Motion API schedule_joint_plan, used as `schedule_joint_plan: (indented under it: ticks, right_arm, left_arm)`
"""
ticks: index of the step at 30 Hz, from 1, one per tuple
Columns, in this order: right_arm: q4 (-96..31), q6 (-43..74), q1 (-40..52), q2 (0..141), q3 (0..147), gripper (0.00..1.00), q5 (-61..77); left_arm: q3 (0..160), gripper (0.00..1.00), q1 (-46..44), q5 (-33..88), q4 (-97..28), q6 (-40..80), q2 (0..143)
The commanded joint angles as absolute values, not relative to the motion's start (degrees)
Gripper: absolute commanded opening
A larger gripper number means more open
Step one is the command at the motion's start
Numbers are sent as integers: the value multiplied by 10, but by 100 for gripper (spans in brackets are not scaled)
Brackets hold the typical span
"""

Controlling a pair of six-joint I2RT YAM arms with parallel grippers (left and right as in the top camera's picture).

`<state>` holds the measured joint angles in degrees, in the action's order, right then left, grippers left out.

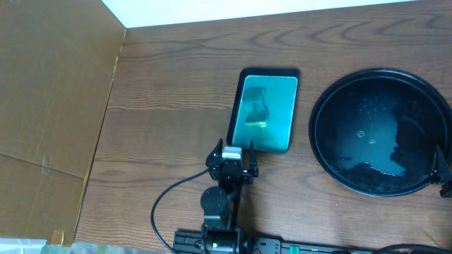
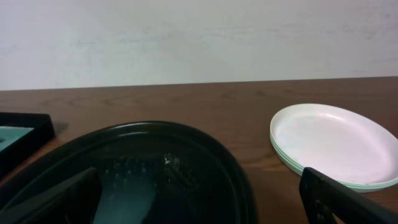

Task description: Clean dirty plates on tray and stack at the side

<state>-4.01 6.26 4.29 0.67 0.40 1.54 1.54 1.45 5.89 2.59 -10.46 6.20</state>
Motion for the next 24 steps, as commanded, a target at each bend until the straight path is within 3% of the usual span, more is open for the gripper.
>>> schedule_joint_plan:
  ticks: [1,8,24]
  right_arm:
    - [-42,55,37,3,3,99,18]
    - [-42,55,37,3,3,99,18]
    - [-42,55,37,3,3,99,18]
  left_arm:
    - [2,80,18,54,31,-93,27]
    - [2,80,18,-42,-39,32,-1]
    - [2,80,18,-5,-43,-49,1]
